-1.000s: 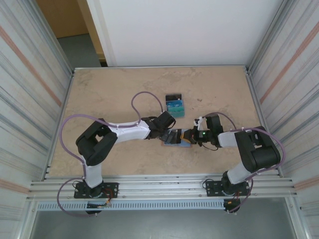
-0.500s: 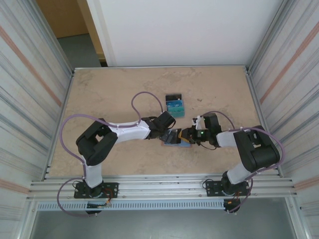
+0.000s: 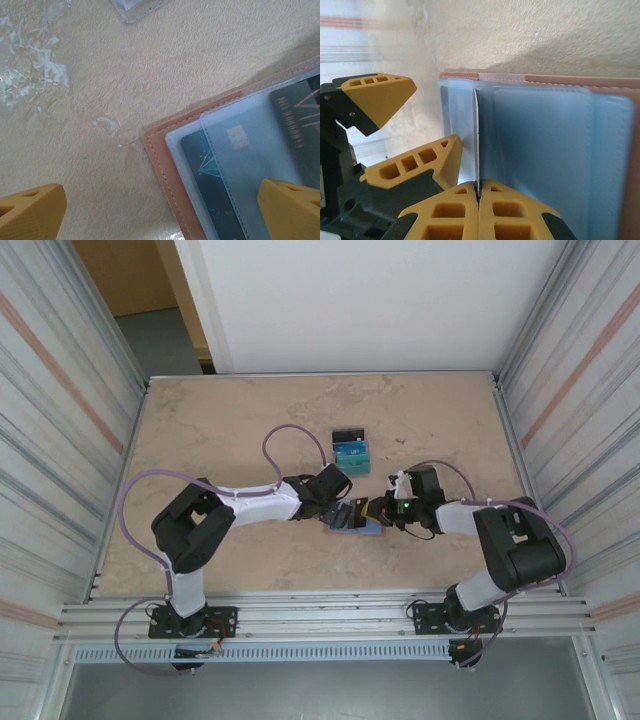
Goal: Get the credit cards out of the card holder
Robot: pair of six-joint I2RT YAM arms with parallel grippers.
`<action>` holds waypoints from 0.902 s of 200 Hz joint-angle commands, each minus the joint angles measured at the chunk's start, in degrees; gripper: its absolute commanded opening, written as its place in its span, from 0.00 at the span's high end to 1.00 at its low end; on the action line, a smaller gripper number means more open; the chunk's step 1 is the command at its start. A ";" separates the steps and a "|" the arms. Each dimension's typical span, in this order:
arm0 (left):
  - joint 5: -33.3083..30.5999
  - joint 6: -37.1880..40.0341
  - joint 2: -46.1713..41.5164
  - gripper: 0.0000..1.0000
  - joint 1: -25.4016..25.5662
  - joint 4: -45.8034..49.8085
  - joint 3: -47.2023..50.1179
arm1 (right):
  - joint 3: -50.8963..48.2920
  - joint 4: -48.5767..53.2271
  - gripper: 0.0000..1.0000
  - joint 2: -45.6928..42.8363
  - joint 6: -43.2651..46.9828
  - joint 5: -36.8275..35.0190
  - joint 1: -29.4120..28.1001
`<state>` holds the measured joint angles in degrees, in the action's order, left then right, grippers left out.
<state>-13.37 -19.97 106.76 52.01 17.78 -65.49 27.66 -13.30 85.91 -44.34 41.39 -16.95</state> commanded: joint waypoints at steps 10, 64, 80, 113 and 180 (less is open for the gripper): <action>-2.11 -0.22 -1.90 0.01 0.30 4.62 1.67 | 2.54 12.46 0.97 -6.76 6.36 -5.38 1.13; -1.35 -0.25 -6.51 0.01 0.29 6.12 2.23 | 2.34 17.82 0.97 -18.58 9.57 -5.42 1.39; -1.51 -0.52 -9.08 0.01 0.29 7.44 1.78 | 2.13 18.22 0.97 -22.33 9.88 -5.35 1.42; -2.56 -1.04 -15.24 0.01 0.20 8.56 1.38 | 2.37 17.16 0.97 -28.48 9.45 -4.72 1.43; 10.14 -0.14 -27.36 0.01 -3.77 1.67 5.34 | 6.37 16.89 0.97 -32.23 13.07 1.21 0.25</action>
<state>-10.09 -20.08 84.09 50.19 23.16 -62.78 30.35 3.14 54.59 -35.22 39.24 -15.79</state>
